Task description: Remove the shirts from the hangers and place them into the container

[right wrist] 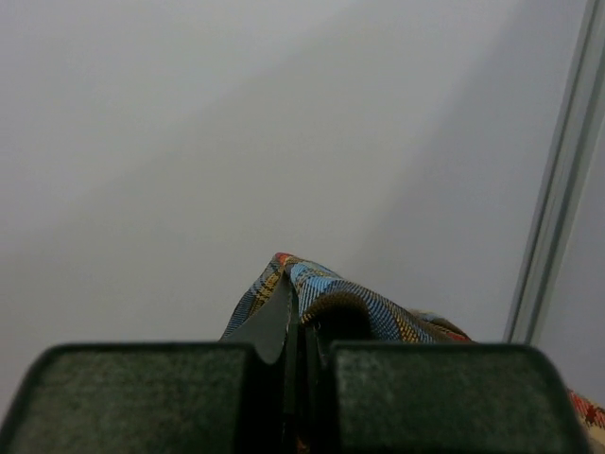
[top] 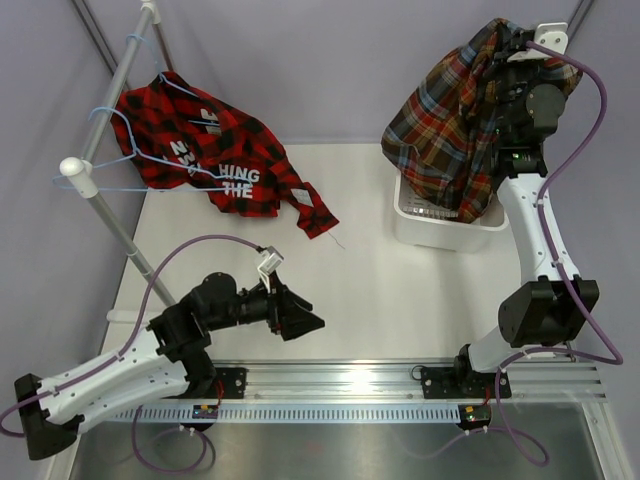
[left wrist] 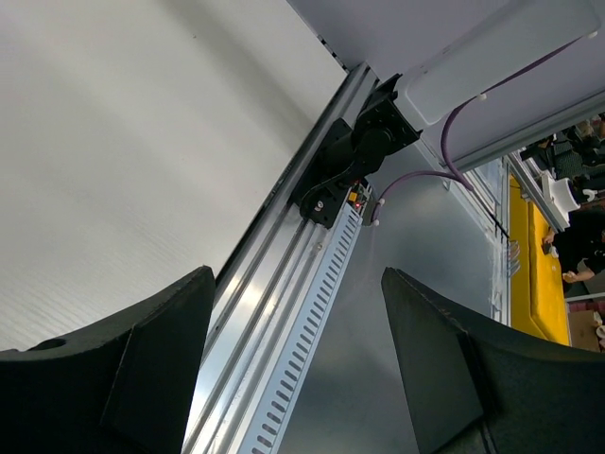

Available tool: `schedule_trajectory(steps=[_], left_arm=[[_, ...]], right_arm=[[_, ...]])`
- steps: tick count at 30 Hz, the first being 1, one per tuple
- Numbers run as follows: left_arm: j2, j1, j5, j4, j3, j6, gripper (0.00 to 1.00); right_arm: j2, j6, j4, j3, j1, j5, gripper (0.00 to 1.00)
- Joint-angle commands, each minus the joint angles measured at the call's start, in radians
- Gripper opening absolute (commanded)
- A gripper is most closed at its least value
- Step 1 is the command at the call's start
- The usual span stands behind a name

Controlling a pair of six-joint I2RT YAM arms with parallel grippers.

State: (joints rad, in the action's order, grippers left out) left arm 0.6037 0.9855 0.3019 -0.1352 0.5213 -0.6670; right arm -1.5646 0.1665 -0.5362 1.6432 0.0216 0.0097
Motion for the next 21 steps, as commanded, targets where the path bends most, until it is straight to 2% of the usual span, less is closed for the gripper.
schedule_trajectory(steps=[1,8,9,14,17,20,21], left_arm=[[-0.019,0.004,-0.017,0.049,0.023,-0.031,0.76],[-0.067,0.004,-0.047,0.059,0.013,-0.04,0.76],[-0.068,0.004,-0.05,0.057,0.011,-0.04,0.76],[-0.07,0.004,-0.049,0.049,0.02,-0.033,0.76],[-0.074,0.004,-0.055,0.026,0.031,-0.025,0.76],[-0.088,0.004,-0.06,0.006,0.032,-0.025,0.76],[-0.091,0.004,-0.061,-0.001,0.032,-0.026,0.76]], right_arm=[[0.04,-0.16,0.015,0.013,0.005,-0.045,0.0],[-0.009,-0.183,0.14,0.219,0.024,-0.232,0.0],[-0.026,-0.185,0.166,0.275,0.024,-0.231,0.0],[-0.067,-0.217,0.183,0.342,0.026,-0.247,0.0],[-0.057,-0.223,0.16,0.302,0.035,-0.214,0.0],[-0.003,-0.205,0.101,0.178,0.043,-0.162,0.0],[0.015,-0.197,0.055,0.09,0.043,-0.143,0.0]])
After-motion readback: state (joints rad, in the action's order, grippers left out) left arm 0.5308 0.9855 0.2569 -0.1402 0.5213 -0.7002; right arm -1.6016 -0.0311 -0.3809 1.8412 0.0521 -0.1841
